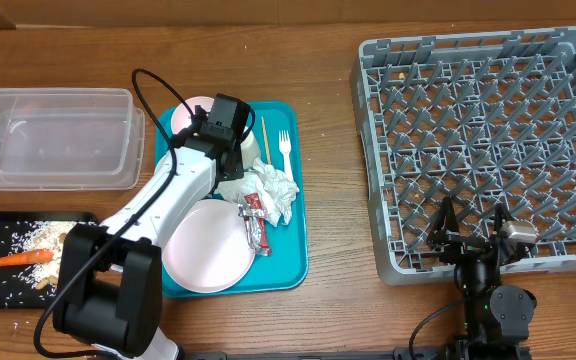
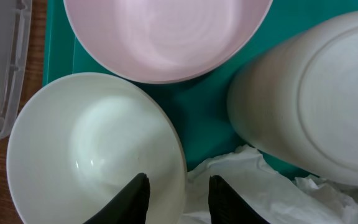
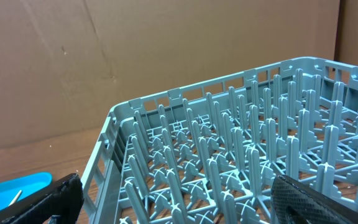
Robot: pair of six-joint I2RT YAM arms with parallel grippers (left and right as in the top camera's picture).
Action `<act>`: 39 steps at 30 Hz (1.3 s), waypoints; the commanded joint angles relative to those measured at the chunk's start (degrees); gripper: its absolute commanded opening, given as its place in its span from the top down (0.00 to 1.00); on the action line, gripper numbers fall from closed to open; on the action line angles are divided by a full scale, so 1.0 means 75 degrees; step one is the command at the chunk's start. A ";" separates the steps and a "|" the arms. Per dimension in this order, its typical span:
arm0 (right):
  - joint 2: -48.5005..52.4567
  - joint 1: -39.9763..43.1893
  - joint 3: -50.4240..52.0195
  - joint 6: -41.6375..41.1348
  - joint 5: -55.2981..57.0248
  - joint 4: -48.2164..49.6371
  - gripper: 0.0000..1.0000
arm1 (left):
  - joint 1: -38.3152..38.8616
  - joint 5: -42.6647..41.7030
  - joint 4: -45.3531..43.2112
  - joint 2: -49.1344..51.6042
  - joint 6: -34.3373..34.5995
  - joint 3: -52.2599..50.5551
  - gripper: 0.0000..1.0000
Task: Sort waste into correct bins and load items into the dishwasher
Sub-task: 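Carry the empty bowl back and set it on the teal tray, then reach the left gripper toward the foil wrapper and napkin on the tray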
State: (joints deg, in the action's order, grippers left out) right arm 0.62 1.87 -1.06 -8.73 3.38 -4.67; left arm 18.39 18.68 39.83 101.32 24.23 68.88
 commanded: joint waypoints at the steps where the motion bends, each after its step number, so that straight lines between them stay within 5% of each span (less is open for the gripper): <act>1: -0.0061 0.0003 0.0079 0.0055 0.0052 0.0038 0.00 | -0.0020 0.0105 0.0300 -0.0067 0.0087 0.0245 0.67; 10: -0.0061 0.0003 0.0079 0.0055 0.0052 0.0038 0.00 | -0.0017 -0.0114 0.2512 -0.0895 0.0460 0.2104 0.62; 11: -0.0061 0.0003 0.0079 0.0055 0.0052 0.0038 0.00 | -0.0017 -0.0280 0.2707 -0.1011 0.0460 0.2276 0.55; 14: -0.0061 0.0003 0.0079 0.0055 0.0052 0.0038 0.00 | -0.0017 -0.0813 0.3040 -0.1358 0.0449 0.2521 0.00; 23: -0.0061 0.0003 0.0079 0.0055 0.0052 0.0038 0.00 | 0.0023 -0.2690 0.4089 -0.1600 0.0318 0.2527 0.00; 39: -0.0061 0.0003 0.0079 0.0055 0.0052 0.0038 0.00 | 0.0157 -0.3197 0.3821 -0.1323 0.0198 0.2480 0.00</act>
State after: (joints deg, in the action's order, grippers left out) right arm 0.62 1.87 -1.06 -8.73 3.40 -4.71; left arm 19.20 -2.35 68.18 90.26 26.39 87.31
